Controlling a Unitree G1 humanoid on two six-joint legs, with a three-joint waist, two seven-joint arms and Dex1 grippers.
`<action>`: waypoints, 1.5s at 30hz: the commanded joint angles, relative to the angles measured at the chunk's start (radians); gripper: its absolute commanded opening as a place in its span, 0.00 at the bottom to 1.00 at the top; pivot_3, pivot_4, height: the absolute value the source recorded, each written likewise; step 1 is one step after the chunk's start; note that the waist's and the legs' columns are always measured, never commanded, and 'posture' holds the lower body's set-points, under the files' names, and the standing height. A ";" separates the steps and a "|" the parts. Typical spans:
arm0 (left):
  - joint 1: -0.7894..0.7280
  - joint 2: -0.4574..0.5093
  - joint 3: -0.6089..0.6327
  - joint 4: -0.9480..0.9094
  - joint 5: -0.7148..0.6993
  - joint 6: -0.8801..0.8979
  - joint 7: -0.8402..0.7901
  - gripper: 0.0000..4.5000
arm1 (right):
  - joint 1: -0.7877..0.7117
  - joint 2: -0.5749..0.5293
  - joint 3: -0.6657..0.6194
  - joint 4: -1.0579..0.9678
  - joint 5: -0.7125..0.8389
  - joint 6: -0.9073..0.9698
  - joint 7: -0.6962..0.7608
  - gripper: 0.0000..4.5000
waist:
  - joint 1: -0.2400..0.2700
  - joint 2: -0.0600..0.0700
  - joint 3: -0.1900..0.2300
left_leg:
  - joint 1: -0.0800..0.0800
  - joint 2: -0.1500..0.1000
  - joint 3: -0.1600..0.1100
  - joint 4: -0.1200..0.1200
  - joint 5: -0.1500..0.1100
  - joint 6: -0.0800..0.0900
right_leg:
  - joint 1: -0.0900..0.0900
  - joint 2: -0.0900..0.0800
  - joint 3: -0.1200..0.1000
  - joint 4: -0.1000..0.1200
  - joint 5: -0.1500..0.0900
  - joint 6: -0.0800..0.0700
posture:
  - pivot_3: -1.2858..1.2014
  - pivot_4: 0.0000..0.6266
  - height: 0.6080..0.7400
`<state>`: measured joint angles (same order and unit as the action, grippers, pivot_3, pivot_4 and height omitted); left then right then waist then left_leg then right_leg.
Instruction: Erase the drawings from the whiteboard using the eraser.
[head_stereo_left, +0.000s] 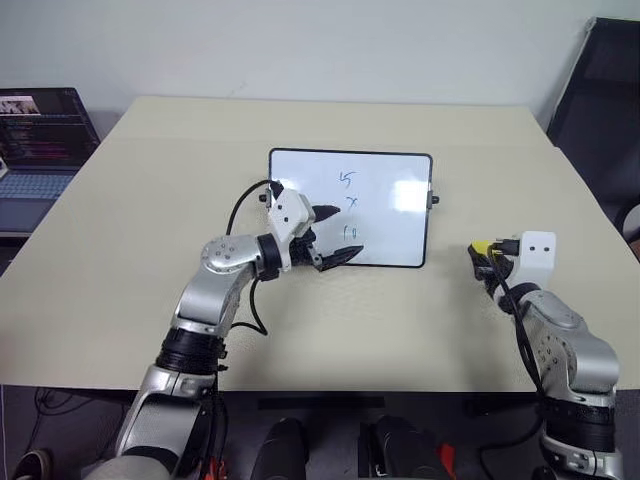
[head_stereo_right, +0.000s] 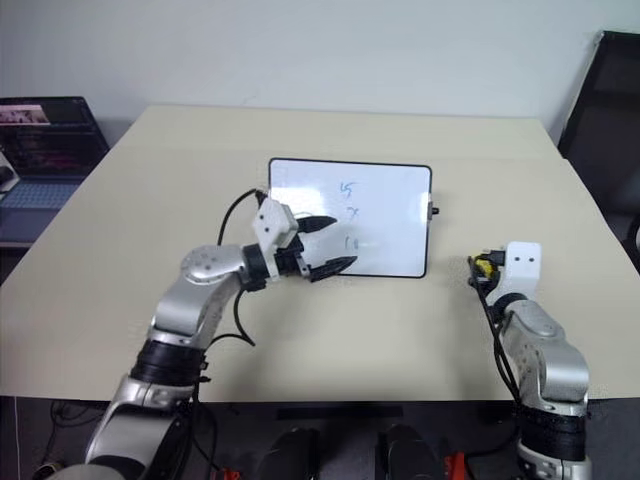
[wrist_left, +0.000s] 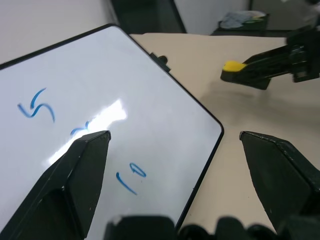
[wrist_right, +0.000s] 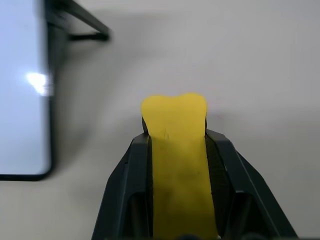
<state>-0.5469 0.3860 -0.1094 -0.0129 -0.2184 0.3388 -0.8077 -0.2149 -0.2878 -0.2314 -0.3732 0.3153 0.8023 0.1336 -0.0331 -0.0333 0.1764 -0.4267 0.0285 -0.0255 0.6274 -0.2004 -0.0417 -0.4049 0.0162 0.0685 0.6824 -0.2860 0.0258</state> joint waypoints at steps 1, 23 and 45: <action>0.001 -0.007 0.040 -0.113 0.010 0.080 0.112 1.00 | -0.010 -0.013 0.034 -0.121 0.026 -0.003 0.032 0.23 | 0.000 0.000 0.000 | 0.000 0.000 0.000 0.000 0.000 0.000 | 0.000 0.000 0.000 0.000 0.000 0.000 | 0.52 0.24 1.00; -0.039 0.037 0.059 -0.159 0.104 0.255 0.346 1.00 | -0.652 0.015 0.422 0.554 -0.233 -0.353 0.258 0.23 | 0.001 0.000 0.000 | 0.000 -0.001 0.000 0.001 0.000 0.000 | 0.000 -0.001 -0.001 0.000 0.004 -0.003 | 0.52 0.24 1.00; -0.045 0.074 0.089 -0.170 0.095 0.309 0.336 1.00 | -0.889 0.137 0.473 1.031 -0.419 -0.611 0.246 0.23 | -0.001 0.000 0.000 | 0.000 -0.001 0.000 0.001 0.000 0.000 | -0.001 -0.002 -0.001 0.002 0.004 -0.003 | 0.52 0.24 1.00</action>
<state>-0.5629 0.4442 -0.0497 -0.1513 -0.1170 0.6513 -0.4698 -1.0617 -0.1475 0.2412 0.6373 -0.0785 0.2280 0.3859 -0.0346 -0.0331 0.1764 -0.4264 0.0279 -0.0252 0.6283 -0.2002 -0.0416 -0.4055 0.0140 0.0674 0.6844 -0.2820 0.0226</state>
